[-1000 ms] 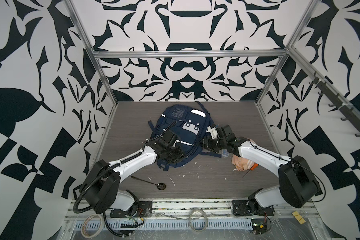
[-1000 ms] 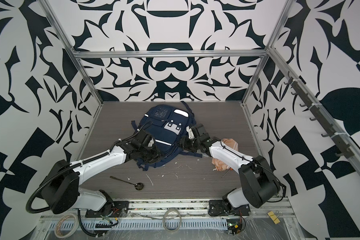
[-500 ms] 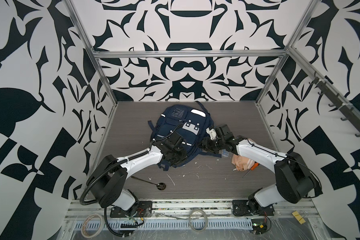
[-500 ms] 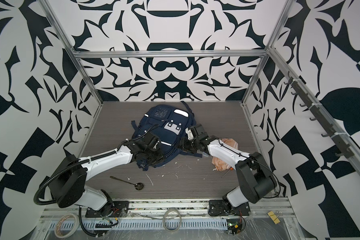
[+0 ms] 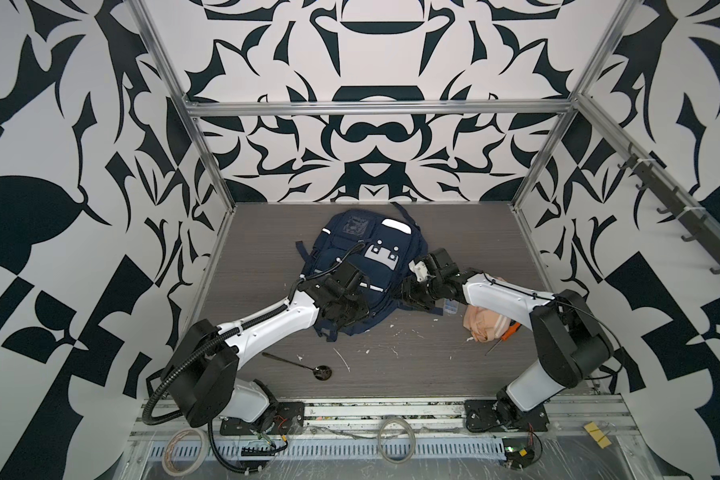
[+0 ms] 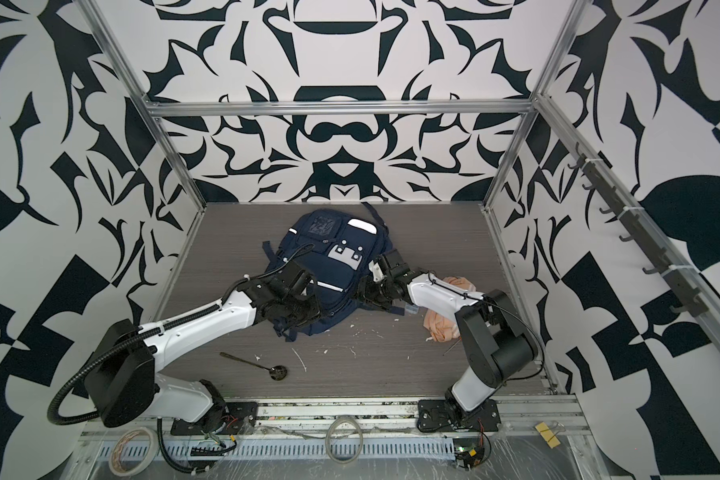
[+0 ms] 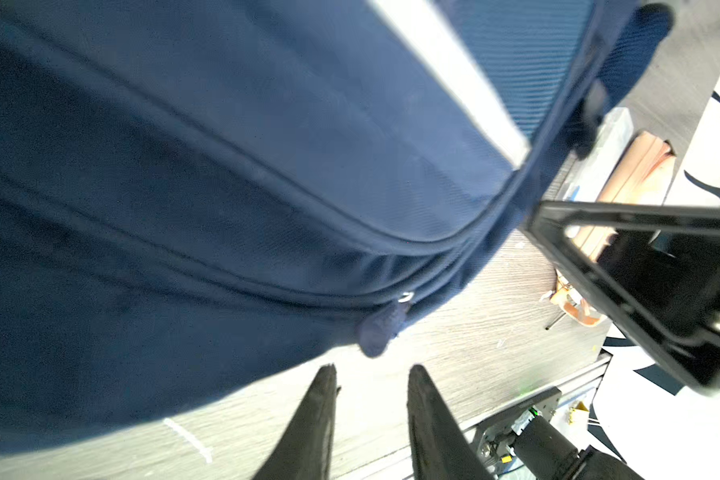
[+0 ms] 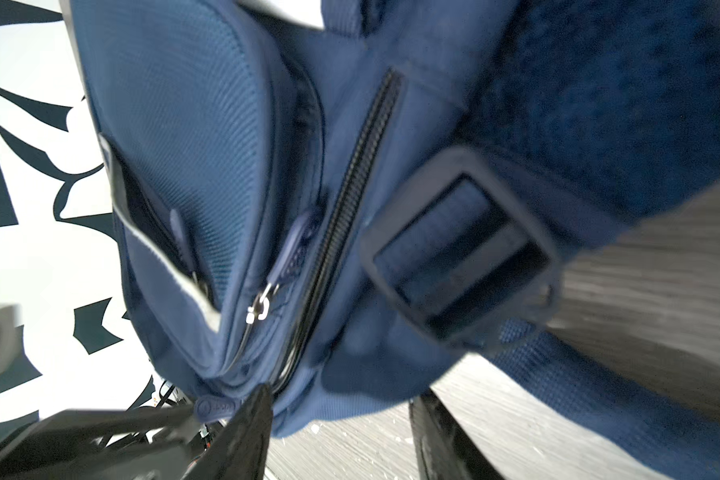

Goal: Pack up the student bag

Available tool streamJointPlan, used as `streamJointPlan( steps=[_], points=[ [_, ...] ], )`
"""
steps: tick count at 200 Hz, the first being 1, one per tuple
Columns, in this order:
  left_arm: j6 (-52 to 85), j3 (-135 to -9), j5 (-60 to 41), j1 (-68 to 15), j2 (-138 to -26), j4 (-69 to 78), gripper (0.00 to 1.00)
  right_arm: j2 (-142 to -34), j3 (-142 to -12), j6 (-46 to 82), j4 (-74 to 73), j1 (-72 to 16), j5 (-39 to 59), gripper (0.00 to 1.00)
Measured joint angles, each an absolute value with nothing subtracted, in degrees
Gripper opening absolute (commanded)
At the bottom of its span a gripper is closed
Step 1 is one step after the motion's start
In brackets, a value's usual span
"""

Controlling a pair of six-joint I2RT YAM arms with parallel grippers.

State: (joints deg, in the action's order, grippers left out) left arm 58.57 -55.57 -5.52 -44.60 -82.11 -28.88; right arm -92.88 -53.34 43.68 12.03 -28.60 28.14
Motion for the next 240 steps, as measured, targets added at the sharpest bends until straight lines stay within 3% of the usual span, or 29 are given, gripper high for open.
streamJointPlan(
  steps=[223, 240],
  points=[
    [56.6, -56.38, -9.19, -44.4, -89.6, -28.23, 0.24, -98.0, -55.02, 46.41, 10.85, -30.57, 27.83, 0.52],
    [57.14, -56.21, -9.23, -44.38, -89.78, -27.31, 0.34, -98.0, -55.02, 46.39, 10.85, -30.59, 27.81, 0.52]
  ],
)
